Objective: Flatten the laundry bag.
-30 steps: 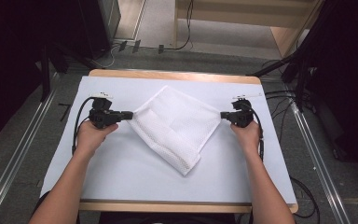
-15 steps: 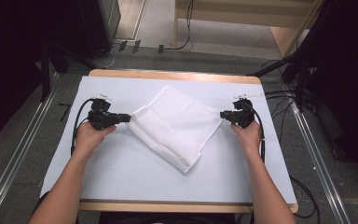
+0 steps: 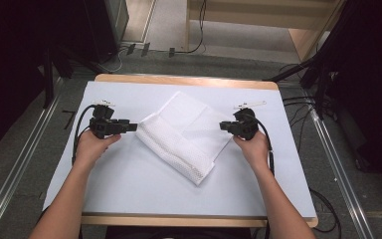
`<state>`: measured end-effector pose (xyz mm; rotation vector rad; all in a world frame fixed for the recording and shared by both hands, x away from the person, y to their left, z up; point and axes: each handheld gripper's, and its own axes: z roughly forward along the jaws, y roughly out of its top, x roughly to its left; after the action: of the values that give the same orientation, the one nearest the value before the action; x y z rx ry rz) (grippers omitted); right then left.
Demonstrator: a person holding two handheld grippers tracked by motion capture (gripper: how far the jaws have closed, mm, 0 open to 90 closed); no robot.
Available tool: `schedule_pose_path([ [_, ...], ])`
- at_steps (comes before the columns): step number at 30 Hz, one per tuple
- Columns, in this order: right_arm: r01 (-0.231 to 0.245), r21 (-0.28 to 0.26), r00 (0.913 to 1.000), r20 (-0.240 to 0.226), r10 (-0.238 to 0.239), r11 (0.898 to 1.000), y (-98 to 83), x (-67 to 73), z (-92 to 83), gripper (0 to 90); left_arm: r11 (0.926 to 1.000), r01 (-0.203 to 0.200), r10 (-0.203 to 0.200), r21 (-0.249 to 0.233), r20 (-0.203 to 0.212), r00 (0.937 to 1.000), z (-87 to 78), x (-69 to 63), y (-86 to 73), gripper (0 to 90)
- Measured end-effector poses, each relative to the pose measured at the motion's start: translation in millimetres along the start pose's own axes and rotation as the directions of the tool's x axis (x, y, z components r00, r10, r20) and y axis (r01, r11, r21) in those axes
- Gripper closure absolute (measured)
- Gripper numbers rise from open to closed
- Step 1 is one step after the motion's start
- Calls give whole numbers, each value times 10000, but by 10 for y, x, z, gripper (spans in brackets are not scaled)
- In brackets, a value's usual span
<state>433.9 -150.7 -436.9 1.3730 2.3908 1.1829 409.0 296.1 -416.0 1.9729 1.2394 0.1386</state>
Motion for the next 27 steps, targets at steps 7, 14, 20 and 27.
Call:
schedule_pose_path([
  [7, 513, 422, 9976, -489, -492, 9978, 24, 232, 197, 853, 10000, -60, 58, -66, -226, 9997, -51, -1, -30, 452],
  [14, 1031, 700, 9914, -882, -968, 9922, 56, 455, 332, 835, 10000, 52, -55, -81, -388, 9992, -106, 31, -79, 441],
  [20, 1248, 762, 9871, -1101, -1161, 9893, 78, 558, 395, 807, 9999, 118, -122, -64, -558, 9984, -143, 55, -123, 436],
  [27, 1525, 774, 9786, -1511, -1396, 9853, 104, 681, 449, 747, 9999, 164, -162, 20, -695, 9974, -180, 77, -164, 431],
])
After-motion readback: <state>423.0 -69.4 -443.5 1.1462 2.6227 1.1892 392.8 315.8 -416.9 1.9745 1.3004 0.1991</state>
